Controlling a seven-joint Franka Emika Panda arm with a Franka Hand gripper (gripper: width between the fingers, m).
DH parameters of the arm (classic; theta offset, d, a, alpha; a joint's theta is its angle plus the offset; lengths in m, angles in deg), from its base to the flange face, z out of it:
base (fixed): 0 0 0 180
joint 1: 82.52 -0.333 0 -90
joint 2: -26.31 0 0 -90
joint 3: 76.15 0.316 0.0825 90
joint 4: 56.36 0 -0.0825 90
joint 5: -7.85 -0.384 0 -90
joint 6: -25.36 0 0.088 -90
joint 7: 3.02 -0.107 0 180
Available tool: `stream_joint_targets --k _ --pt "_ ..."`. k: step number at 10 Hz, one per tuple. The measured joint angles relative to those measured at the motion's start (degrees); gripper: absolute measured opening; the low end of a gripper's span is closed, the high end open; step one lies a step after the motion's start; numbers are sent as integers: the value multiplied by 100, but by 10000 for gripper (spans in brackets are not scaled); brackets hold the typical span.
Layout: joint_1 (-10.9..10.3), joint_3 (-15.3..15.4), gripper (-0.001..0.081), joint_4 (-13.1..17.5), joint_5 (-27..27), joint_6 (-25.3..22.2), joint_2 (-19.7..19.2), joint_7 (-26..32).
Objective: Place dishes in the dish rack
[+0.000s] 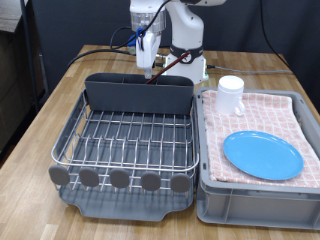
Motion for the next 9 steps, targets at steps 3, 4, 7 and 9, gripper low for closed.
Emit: stream_joint_targets --k 3,4,7,9 --pt "-106 720 791 180 486 -103 398 -191" --pt "-392 717 791 274 444 -144 439 167" --pt "-1068 952 802 631 452 -636 441 760" --pt "-1393 1224 802 887 437 -1068 420 960"
